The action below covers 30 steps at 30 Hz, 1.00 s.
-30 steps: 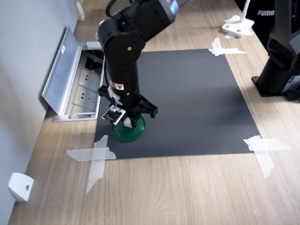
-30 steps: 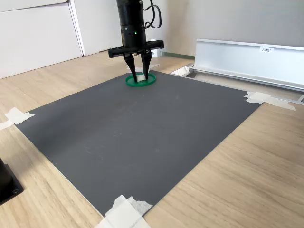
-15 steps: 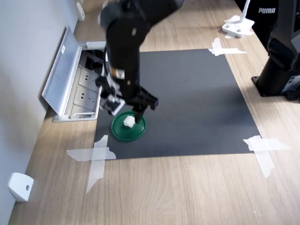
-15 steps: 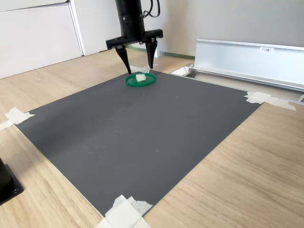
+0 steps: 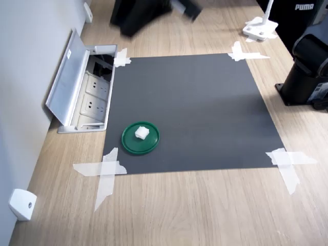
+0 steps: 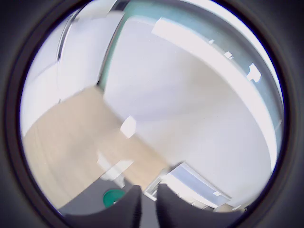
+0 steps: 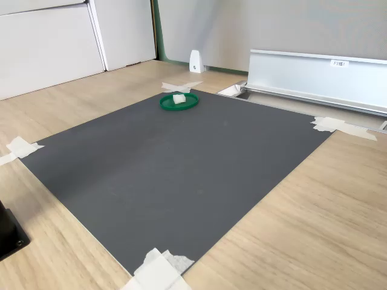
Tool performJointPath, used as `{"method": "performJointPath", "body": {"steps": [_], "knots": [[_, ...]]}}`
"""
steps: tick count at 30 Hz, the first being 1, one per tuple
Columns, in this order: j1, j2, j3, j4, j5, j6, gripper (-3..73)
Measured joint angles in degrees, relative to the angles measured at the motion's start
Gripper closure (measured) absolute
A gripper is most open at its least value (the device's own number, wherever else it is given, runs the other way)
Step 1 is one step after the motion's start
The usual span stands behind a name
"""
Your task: Grasp a white terminal and put it on the green lid.
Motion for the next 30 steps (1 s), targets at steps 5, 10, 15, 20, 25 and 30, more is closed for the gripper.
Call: {"method": "performJointPath", "body": {"steps": [5, 10, 15, 20, 25, 30], "knots": [[-4.50, -12.65, 11.59, 1.15, -10.16, 8.70, 69.5], [-11.86, -25.53, 24.17, 1.15, -17.39, 17.97, 70.0], [-17.04, -40.53, 36.47, 1.15, -18.53, 24.13, 70.0], [-21.42, -55.27, 48.25, 1.15, -18.49, 25.03, 70.2], [-25.44, -66.20, 58.23, 1.15, -18.39, 25.17, 70.2], [-26.15, -72.64, 65.27, 1.15, -18.26, 25.17, 70.3]]}}
